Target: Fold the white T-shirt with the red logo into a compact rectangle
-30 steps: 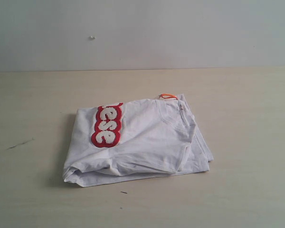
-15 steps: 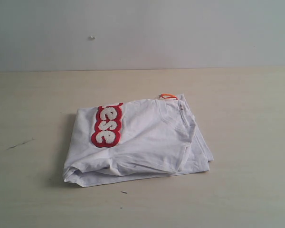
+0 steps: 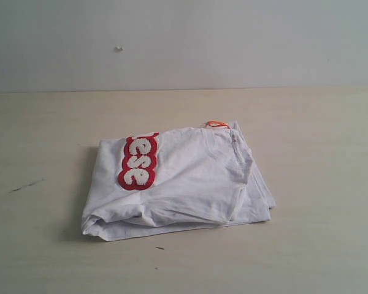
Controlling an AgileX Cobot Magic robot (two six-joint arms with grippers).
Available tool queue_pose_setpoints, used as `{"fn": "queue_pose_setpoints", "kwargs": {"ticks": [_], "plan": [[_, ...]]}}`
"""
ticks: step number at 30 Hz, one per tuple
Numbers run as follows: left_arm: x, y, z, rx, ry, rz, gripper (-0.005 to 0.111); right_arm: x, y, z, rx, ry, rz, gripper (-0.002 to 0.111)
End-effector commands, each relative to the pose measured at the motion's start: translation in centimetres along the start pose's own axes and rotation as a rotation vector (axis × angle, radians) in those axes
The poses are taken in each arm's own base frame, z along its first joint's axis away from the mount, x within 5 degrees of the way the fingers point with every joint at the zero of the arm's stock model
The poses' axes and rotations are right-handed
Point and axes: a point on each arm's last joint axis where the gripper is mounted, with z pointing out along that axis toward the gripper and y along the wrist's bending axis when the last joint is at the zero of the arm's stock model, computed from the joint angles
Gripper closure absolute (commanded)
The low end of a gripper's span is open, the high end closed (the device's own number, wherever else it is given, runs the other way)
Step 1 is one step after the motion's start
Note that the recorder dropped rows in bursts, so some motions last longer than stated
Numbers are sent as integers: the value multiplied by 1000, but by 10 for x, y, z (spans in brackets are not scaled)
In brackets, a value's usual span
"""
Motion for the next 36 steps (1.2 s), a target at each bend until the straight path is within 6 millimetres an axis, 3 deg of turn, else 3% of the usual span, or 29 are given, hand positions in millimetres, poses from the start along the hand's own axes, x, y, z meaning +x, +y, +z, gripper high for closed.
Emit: {"fn": "queue_pose_setpoints", "kwargs": {"ticks": [1,5,12,22,32,36], "plan": [[-1,0,0,4,-9,5,107,0,-2,-23,63,-150,-58,108],[-1,0,0,4,-9,5,107,11,-2,-37,85,-201,-57,108],[-1,0,0,4,-9,5,107,46,-1,-26,88,-120,-17,108],[-1,0,0,4,-9,5,107,135,5,-17,83,97,98,108],[-1,0,0,4,-9,5,107,226,14,-31,77,285,155,108],[-1,0,0,4,-9,5,107,229,15,-32,78,315,158,108]]}}
